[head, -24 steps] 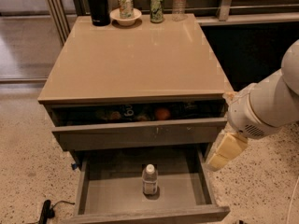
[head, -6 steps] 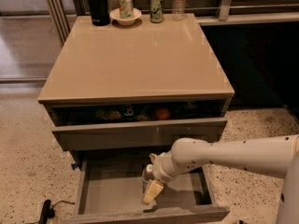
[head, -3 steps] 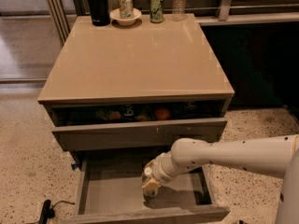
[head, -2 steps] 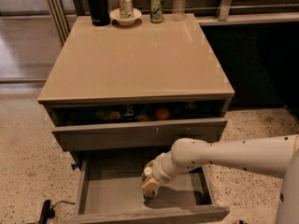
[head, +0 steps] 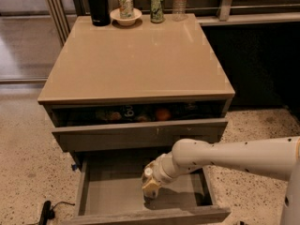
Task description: Pick blue plastic bottle from middle drawer and place on counter
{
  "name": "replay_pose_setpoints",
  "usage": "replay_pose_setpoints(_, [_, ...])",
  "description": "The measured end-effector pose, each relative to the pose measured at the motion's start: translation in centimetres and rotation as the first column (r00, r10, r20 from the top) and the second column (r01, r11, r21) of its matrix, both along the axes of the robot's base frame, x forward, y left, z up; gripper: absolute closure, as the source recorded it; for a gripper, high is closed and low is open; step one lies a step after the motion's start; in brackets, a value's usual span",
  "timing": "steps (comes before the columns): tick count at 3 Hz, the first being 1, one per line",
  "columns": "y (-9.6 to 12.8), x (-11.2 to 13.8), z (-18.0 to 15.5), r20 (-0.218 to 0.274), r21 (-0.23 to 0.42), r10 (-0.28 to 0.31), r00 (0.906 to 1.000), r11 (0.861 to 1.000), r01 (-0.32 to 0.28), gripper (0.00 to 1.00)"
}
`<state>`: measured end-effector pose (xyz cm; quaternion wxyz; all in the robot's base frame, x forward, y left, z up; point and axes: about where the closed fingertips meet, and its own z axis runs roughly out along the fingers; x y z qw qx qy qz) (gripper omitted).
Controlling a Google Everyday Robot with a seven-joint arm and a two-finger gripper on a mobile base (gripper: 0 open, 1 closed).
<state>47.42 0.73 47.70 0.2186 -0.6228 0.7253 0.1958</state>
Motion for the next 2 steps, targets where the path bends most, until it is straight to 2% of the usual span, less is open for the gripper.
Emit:
replay_pose_setpoints(1, [-0.1, -0.4, 1.9, 0.003, 0.001, -0.001, 1.0000, 1.000, 0.001, 1.00])
replay_pose_setpoints(2, [-0.3, -0.7, 6.8, 0.010, -0.004, -0.009, 0.9999, 1.000, 0.009, 1.00])
